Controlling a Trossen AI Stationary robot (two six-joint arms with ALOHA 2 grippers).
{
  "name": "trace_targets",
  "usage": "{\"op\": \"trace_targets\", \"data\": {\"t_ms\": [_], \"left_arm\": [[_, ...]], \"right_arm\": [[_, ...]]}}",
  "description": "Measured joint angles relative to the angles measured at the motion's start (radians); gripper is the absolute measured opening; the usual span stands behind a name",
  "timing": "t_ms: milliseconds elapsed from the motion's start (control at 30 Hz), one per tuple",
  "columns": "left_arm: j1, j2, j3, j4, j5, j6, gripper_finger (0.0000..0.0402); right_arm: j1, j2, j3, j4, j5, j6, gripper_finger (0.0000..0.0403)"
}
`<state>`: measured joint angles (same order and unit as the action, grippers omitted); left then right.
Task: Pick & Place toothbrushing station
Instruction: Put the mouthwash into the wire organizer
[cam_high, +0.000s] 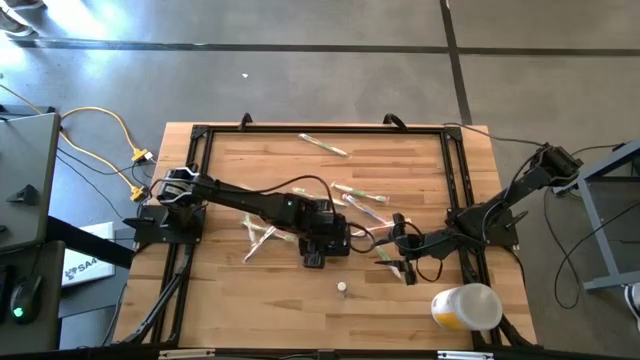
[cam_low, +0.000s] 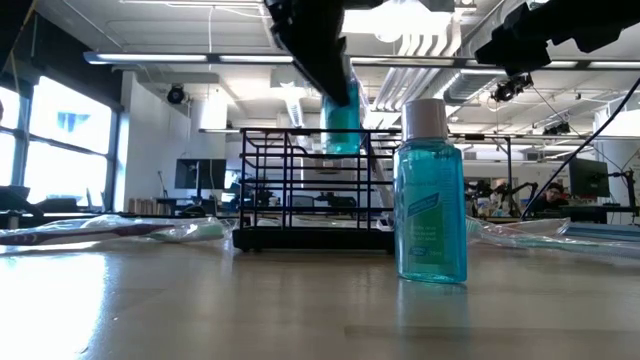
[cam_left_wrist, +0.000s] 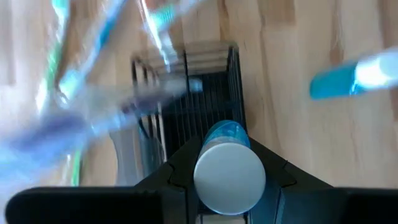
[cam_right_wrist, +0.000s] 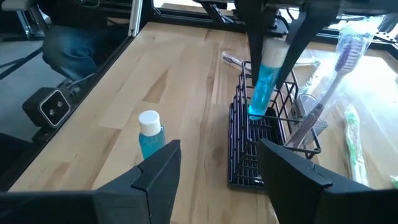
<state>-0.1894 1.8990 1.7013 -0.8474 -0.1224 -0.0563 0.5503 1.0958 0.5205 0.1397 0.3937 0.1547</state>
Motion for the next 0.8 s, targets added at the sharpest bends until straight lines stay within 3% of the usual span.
{"op": "trace_targets", "data": {"t_ms": [367,800], "left_arm": [[0.000,0.004,-0.001,-0.016,-0.070,-0.034,0.0086],[0.000,0.004,-0.050,-0.049,-0.083,-0.133,0.0086]], "right_arm": [[0.000,0.000,0.000,-0.002,-0.002,0.002,0.0204],[0.000,0.000,0.000,-0.002,-0.003,0.002,0.0204]]}}
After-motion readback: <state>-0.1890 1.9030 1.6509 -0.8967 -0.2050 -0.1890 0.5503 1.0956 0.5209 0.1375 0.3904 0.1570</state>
